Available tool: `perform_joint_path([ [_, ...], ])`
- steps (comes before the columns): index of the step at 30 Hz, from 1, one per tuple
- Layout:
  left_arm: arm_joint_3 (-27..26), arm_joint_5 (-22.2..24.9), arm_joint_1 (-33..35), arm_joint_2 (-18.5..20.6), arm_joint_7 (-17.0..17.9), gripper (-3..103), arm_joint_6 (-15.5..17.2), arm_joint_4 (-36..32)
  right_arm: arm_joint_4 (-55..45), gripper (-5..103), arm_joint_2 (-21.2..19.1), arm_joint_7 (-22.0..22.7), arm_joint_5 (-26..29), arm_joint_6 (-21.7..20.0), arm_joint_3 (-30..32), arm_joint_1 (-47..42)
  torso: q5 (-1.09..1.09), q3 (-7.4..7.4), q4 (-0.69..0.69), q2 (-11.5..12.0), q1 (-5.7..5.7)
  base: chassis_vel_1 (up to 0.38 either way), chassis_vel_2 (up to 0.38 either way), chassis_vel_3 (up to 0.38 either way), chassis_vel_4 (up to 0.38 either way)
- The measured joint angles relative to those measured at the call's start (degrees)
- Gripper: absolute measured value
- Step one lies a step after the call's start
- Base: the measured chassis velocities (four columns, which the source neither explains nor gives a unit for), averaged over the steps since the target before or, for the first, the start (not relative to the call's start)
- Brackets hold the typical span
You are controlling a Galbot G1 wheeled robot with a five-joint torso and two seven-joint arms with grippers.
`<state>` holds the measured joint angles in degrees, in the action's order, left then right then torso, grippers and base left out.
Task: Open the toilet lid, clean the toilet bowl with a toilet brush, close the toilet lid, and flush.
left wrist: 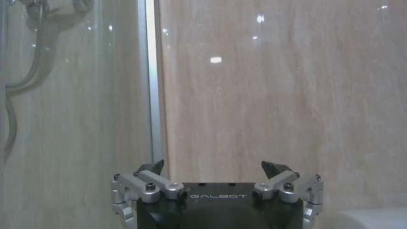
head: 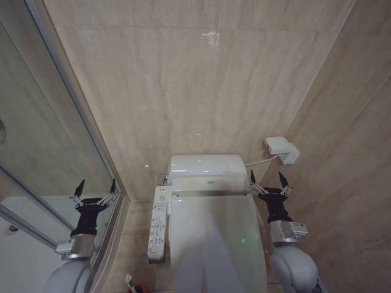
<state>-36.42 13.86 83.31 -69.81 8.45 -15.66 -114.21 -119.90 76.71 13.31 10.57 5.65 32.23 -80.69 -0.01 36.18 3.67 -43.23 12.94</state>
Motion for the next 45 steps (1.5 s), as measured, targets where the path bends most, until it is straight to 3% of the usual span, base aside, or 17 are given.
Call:
perform_joint_path([
  [10,0.9,1.5,2.3,-0.2,0.4,100,0.8,-2.2,0.0,100,0.0,0.0,0.0,0.0,0.0,0.0,0.0,0.0,0.0,0.0,0.01,0.0,0.0,0.0,0.0],
  [17,1.0,5.6,3.0,0.0,0.9,100,4.7,-4.3,0.0,100,0.0,0.0,0.0,0.0,0.0,0.0,0.0,0.0,0.0,0.0,0.0,0.0,0.0,0.0,0.0],
  [45,1.9,6.1,1.6,0.0,0.1,100,4.5,-3.7,0.0,100,0.0,0.0,0.0,0.0,0.0,0.0,0.0,0.0,0.0,0.0,0.01,0.0,0.0,0.0,0.0],
])
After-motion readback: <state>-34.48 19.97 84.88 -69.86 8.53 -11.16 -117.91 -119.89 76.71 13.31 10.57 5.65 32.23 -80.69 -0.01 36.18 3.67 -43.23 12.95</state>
